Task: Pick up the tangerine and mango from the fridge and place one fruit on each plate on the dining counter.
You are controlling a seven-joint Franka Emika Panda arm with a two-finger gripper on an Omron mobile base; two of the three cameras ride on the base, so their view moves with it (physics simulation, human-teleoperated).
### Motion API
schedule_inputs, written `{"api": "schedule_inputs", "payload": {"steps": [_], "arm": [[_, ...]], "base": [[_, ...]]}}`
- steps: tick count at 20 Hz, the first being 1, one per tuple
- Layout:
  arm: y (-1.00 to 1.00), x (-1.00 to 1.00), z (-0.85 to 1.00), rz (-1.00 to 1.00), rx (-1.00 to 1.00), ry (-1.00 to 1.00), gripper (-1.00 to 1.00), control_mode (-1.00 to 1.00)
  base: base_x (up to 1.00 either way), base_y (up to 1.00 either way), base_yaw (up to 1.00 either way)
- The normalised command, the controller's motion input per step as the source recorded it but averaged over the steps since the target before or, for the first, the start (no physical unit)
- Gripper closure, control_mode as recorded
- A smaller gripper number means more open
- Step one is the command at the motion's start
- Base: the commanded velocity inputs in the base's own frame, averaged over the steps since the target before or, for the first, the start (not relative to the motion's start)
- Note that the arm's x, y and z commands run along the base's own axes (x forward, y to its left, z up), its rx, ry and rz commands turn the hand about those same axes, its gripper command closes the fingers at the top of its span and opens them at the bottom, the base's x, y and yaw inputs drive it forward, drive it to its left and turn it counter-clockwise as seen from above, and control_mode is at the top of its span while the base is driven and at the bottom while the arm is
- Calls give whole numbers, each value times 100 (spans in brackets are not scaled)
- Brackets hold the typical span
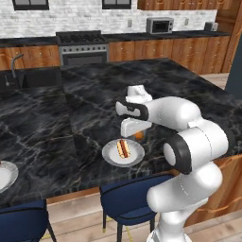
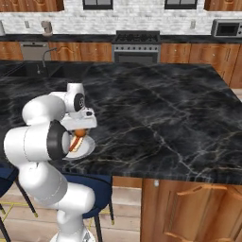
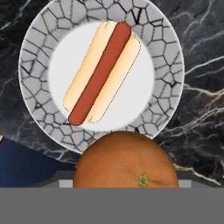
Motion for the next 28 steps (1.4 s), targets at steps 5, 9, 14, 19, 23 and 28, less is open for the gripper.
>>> {"api": "schedule_inputs", "payload": {"steps": [5, 9, 14, 19, 23, 28], "arm": [[-23, 2, -45, 43, 17, -9, 100, -100], [-9, 49, -41, 15, 17, -6, 100, -100], [16, 26, -4, 0, 0, 0, 100, -100], [22, 18, -33, -1, -1, -1, 100, -100], [0, 0, -32, 0, 0, 1, 100, -100], [0, 0, -5, 0, 0, 6, 100, -100]], "base": [[0, 0, 0], [0, 0, 0], [0, 0, 0], [0, 0, 0], [0, 0, 0], [0, 0, 0]]}}
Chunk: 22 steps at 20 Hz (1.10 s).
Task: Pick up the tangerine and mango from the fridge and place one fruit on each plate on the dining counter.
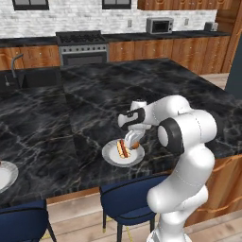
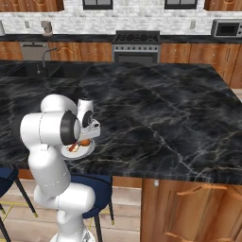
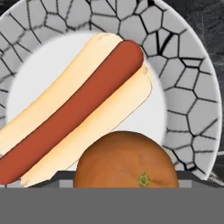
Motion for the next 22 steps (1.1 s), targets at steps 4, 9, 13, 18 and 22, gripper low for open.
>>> {"api": "schedule_inputs", "payload": {"steps": [4, 9, 13, 18, 22], "arm": [[3, 0, -14, 0, 0, 0, 100, -100], [0, 0, -13, 0, 0, 0, -100, -100], [1, -13, 9, 0, 0, -1, -100, -100], [9, -21, 23, 0, -1, -5, -100, -100], [8, -20, 30, 0, -2, -1, -100, -100]], "base": [[0, 0, 0], [0, 0, 0], [0, 0, 0], [0, 0, 0], [0, 0, 0]]}}
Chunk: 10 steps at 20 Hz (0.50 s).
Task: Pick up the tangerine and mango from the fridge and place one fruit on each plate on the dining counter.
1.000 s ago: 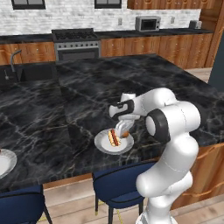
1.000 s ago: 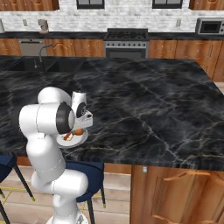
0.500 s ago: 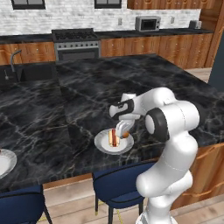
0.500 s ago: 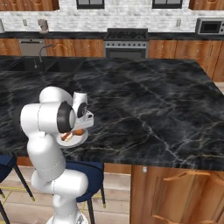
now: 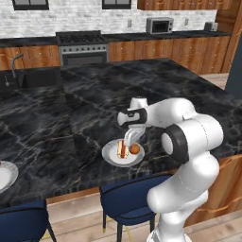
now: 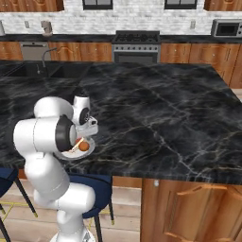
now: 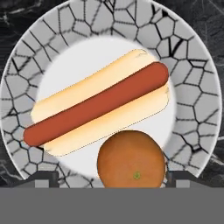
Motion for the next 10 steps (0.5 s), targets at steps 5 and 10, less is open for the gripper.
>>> {"api": "schedule_inputs", "payload": {"steps": [5, 10], "arm": [[0, -67, 63, 0, -1, -7, -100, -100], [-23, -100, 54, -9, 1, -8, -100, -100]], "base": [[0, 0, 0], [0, 0, 0]]}}
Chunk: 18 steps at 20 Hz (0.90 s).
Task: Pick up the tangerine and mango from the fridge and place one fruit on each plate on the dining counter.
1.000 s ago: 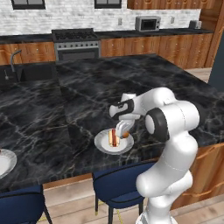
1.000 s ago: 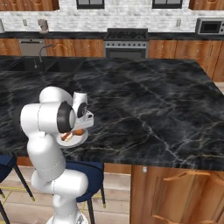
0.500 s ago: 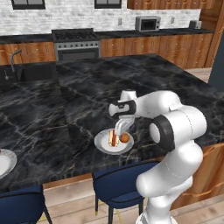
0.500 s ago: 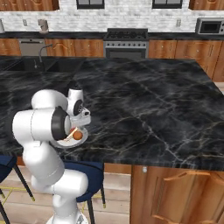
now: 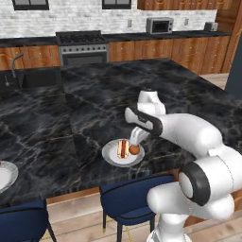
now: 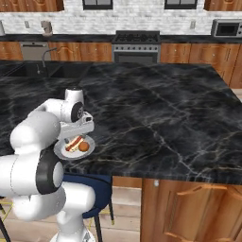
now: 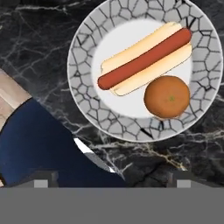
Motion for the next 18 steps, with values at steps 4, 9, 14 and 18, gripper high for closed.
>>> {"api": "schedule_inputs", "payload": {"steps": [4, 9, 14, 18], "arm": [[-28, -100, 44, -17, 1, -6, -100, -100], [-10, -96, 79, -17, 0, -10, -100, -100], [-10, -100, 85, -20, 1, -5, -100, -100], [-22, -92, 50, -24, 9, 0, -100, -100]], "base": [[0, 0, 0], [0, 0, 0], [0, 0, 0], [0, 0, 0]]}}
